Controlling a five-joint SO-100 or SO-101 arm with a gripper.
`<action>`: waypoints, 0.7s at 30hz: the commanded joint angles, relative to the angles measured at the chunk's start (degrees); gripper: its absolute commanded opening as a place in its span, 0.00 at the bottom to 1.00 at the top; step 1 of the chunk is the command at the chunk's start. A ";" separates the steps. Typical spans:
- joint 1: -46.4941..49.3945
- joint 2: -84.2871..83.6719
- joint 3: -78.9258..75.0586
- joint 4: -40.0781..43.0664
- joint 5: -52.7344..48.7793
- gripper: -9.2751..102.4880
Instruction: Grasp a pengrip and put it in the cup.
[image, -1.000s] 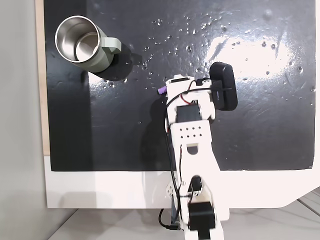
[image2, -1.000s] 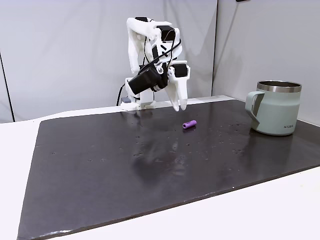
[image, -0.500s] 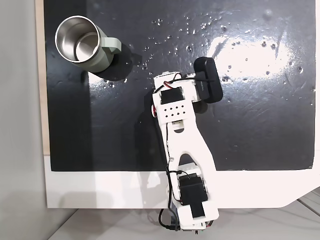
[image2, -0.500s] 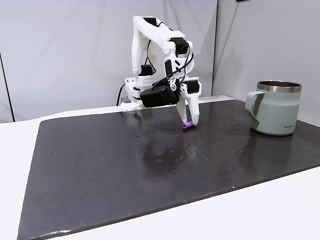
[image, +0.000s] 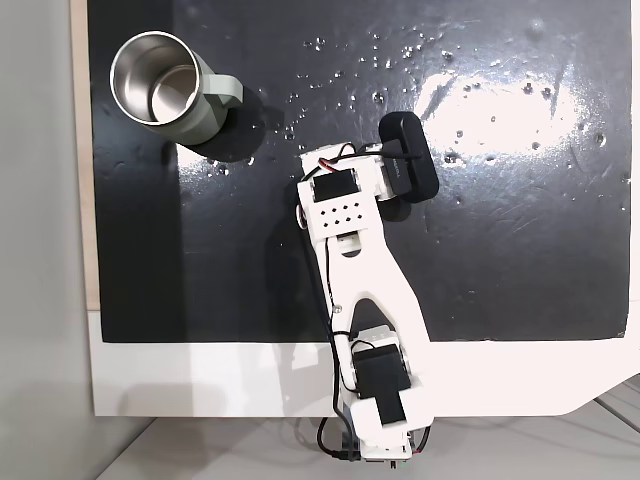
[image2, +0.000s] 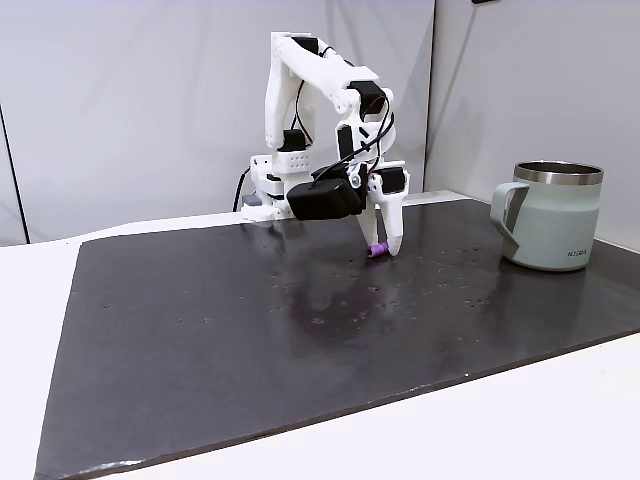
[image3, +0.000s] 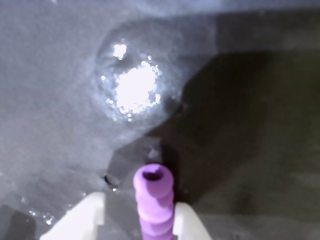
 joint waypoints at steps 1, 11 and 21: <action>0.00 -0.09 -2.90 0.88 1.76 0.22; 1.58 -0.26 -3.08 2.02 1.23 0.10; 0.09 8.09 -7.91 8.96 0.44 0.08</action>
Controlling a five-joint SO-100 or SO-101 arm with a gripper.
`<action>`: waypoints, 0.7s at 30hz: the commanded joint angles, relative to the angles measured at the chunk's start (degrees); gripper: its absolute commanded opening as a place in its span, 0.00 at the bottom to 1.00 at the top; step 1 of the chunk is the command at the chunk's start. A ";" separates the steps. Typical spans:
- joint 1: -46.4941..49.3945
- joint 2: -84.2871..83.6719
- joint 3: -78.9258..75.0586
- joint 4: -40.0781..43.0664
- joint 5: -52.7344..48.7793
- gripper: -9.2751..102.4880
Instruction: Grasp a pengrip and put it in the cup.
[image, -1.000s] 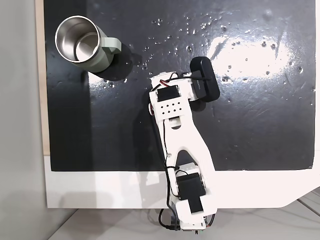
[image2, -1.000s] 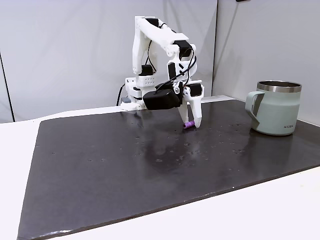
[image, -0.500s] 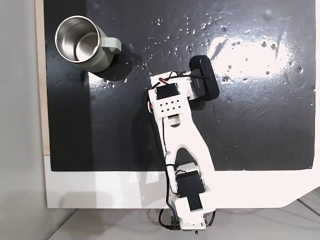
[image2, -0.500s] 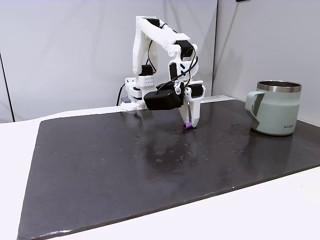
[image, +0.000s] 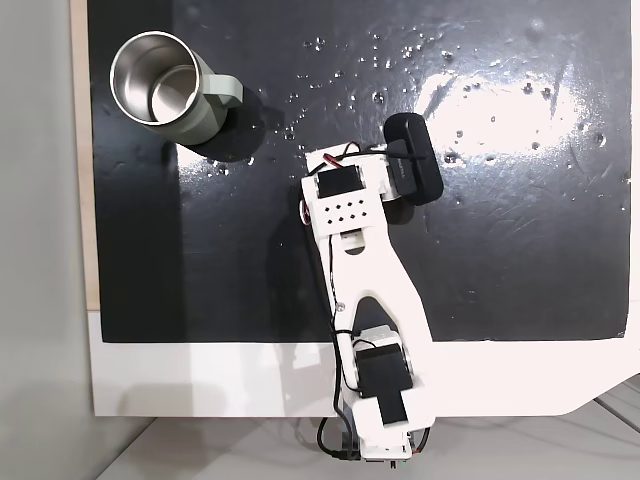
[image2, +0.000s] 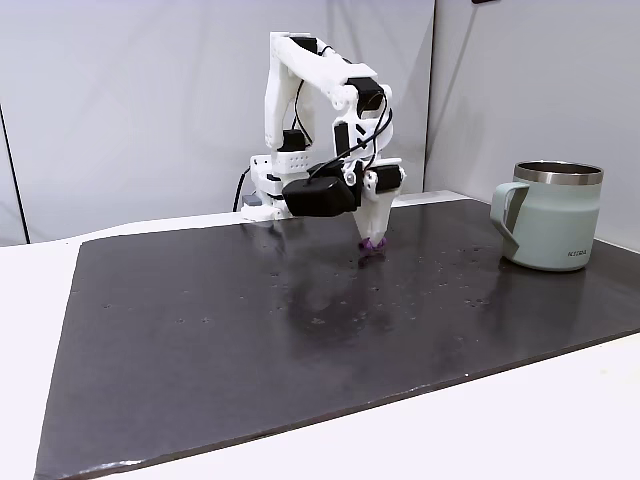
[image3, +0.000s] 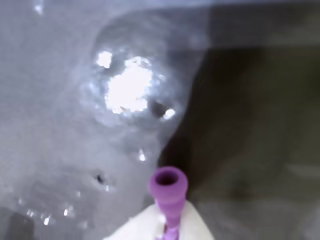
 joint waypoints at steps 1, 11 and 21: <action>-1.58 6.86 -8.35 5.71 0.18 0.08; -10.90 7.38 -39.29 26.72 1.93 0.08; -17.93 -6.59 -65.74 32.08 1.85 0.08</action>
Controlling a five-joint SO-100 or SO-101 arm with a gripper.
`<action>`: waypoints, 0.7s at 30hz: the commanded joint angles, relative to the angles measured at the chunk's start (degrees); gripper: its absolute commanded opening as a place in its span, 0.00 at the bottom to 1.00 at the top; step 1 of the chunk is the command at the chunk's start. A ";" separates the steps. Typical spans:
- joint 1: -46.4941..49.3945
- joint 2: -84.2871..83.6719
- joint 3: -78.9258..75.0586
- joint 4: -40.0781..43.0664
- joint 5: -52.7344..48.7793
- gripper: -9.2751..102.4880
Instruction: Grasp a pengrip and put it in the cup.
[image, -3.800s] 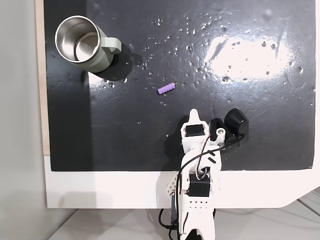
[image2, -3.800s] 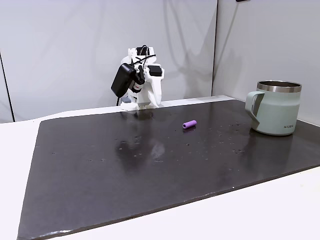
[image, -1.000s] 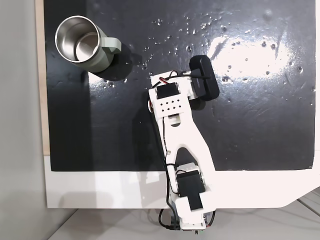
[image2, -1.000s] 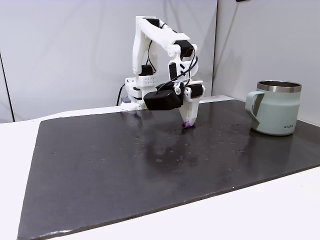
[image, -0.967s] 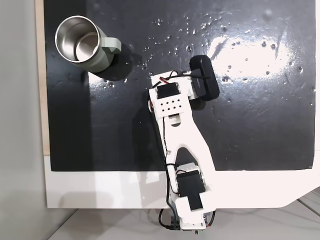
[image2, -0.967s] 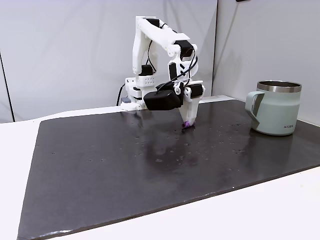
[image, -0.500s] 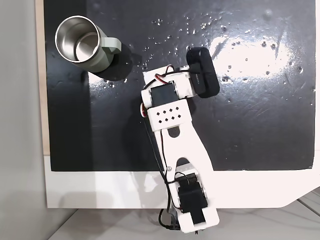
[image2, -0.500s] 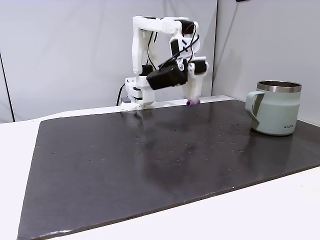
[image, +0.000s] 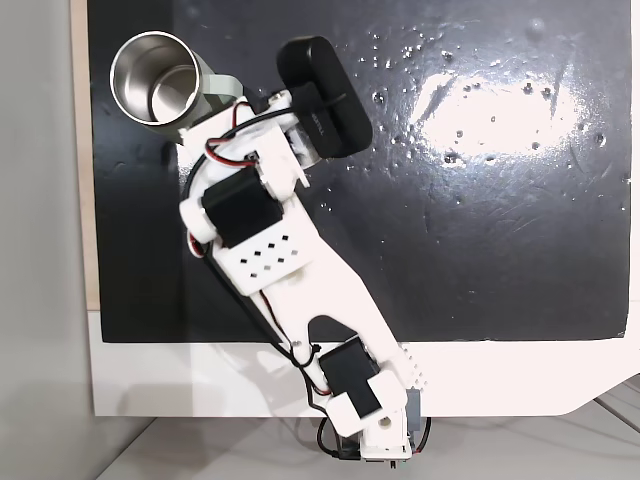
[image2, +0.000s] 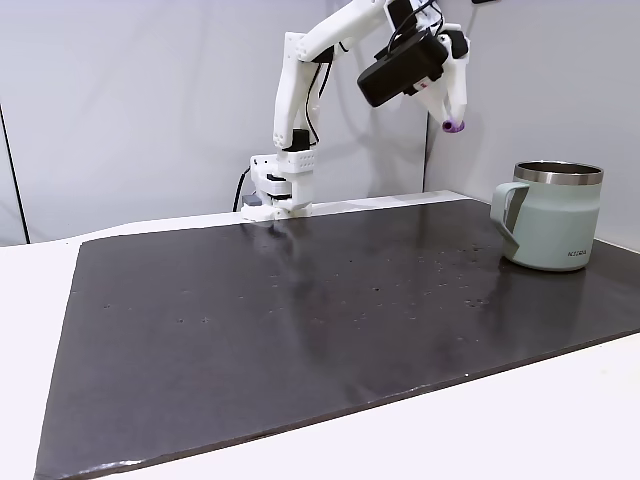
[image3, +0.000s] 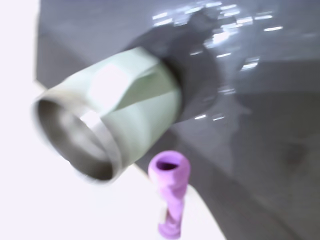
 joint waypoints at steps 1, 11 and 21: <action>-2.20 -0.62 -6.68 -1.49 0.00 0.08; -4.13 -12.83 -21.53 -5.45 -0.09 0.08; -4.31 -24.43 -36.65 -9.23 0.18 0.08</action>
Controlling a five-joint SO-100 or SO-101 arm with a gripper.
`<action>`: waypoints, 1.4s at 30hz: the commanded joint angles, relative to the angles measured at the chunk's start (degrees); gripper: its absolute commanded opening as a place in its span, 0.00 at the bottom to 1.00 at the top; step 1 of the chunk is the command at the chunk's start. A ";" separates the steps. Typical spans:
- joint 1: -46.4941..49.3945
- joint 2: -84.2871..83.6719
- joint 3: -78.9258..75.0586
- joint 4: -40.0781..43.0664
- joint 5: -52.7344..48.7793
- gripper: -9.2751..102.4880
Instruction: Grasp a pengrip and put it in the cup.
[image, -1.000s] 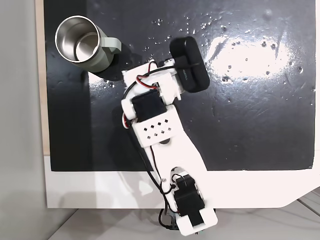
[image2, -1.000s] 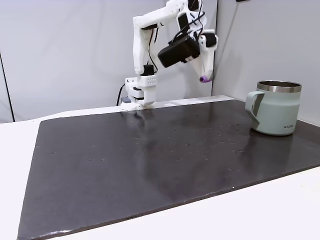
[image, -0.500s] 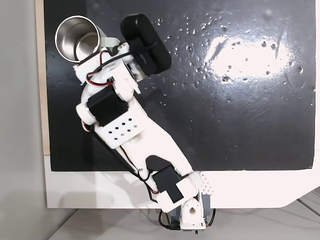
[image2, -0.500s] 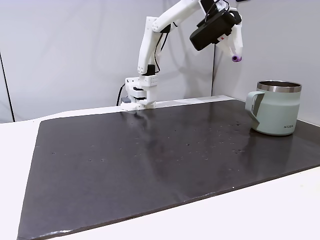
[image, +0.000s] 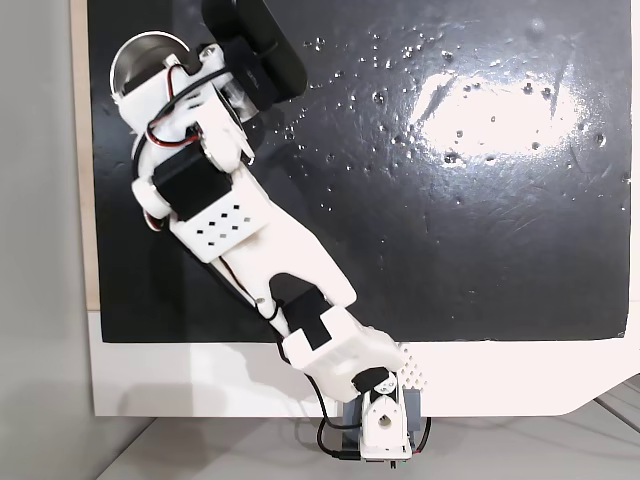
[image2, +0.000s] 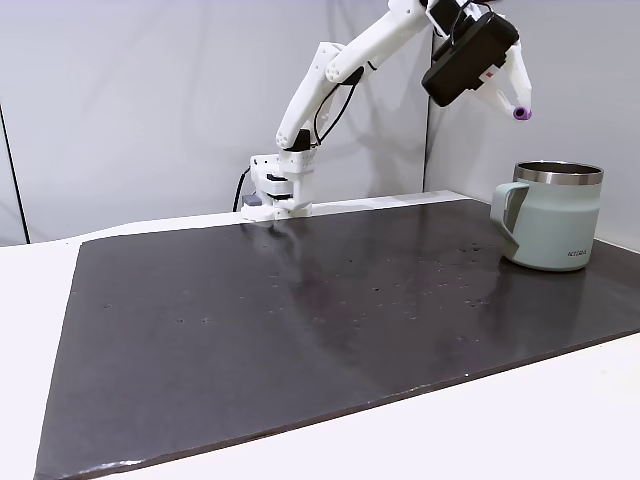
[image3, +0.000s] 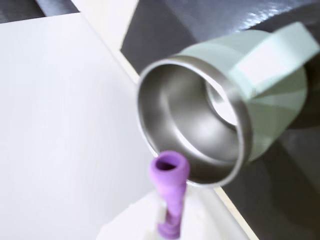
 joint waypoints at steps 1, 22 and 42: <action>-0.44 -2.02 -7.29 -2.29 0.26 0.08; -1.76 -9.14 -15.29 -3.43 0.88 0.28; -2.11 -9.14 -15.21 -2.99 0.70 0.27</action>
